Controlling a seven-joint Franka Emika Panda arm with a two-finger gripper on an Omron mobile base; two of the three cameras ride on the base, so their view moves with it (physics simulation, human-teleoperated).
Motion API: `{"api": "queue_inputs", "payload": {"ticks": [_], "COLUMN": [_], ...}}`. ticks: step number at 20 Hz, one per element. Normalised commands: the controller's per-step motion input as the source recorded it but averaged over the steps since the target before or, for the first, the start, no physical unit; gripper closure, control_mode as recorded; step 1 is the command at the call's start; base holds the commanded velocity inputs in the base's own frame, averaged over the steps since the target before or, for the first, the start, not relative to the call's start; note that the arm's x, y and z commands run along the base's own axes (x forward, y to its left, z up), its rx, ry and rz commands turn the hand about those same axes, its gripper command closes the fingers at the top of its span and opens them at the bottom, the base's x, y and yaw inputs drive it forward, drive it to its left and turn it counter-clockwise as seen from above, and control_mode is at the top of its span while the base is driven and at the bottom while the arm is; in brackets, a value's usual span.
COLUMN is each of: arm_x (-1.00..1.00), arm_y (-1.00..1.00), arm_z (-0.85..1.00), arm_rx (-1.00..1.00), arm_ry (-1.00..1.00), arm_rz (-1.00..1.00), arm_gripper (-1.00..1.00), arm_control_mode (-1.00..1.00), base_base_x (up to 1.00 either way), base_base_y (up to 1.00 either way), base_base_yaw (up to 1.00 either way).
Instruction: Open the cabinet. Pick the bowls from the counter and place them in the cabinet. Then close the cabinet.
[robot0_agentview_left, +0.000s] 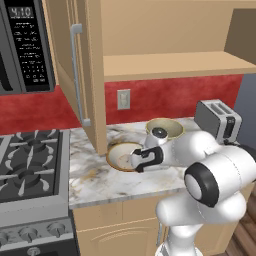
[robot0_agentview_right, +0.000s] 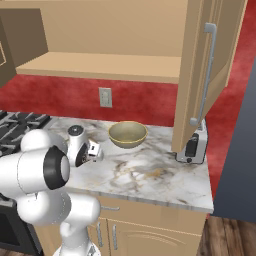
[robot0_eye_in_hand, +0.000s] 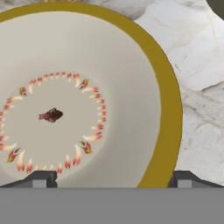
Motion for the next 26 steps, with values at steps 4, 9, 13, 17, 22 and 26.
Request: {"api": "queue_inputs", "payload": {"ticks": [4, 9, 13, 17, 22, 26], "arm_x": [0.0, 0.0, 0.0, 0.0, 0.0, 0.0], "arm_y": [0.03, 0.01, 0.0, 0.0, 0.0, 0.0], "arm_z": [-0.12, -0.02, 0.0, 0.0, 0.0, 0.22], "arm_rx": [-0.04, -0.02, 0.0, 0.0, 0.0, 0.03], "arm_ry": [0.0, 0.0, 0.0, 0.0, 0.0, 0.0], "arm_rz": [0.0, 0.0, 0.0, 0.0, 0.0, 0.0], "arm_gripper": [-1.0, 1.0, 1.0, 1.0, 1.0, 1.0], "arm_control_mode": [-1.0, -1.0, -1.0, -1.0, -1.0, -1.0], "base_base_x": [0.0, 0.0, 0.0, 0.0, 0.0, 0.0], "base_base_y": [0.0, 0.0, 0.0, 0.0, 0.0, 0.0], "base_base_yaw": [0.0, 0.0, 0.0, 0.0, 0.0, 0.0]}}
